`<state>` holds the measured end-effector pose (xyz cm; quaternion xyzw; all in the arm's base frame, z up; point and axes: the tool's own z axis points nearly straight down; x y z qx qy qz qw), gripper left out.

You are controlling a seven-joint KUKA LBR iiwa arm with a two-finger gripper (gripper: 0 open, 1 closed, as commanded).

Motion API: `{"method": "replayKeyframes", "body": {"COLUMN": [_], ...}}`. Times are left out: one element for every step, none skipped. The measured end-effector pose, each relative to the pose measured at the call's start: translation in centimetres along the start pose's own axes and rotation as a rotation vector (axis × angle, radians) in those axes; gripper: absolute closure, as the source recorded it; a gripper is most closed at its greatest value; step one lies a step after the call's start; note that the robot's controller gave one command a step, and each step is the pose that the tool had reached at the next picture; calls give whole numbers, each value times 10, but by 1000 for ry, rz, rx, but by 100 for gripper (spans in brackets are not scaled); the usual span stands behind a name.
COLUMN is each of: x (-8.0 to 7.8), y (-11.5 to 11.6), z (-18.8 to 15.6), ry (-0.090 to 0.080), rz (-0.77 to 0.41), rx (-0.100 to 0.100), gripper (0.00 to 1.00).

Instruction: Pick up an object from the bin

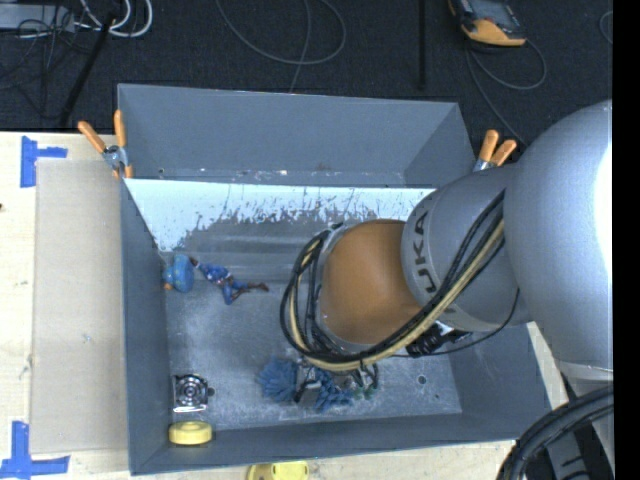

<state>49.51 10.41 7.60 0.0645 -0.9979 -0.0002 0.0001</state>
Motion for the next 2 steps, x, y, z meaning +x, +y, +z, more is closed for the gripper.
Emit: {"method": "replayKeyframes", "body": {"x": [0,14], "y": [0,13], "z": [0,-157], "ry": [0,-2], "rz": [1,12], "rx": [0,0], "gripper": [100,100]}}
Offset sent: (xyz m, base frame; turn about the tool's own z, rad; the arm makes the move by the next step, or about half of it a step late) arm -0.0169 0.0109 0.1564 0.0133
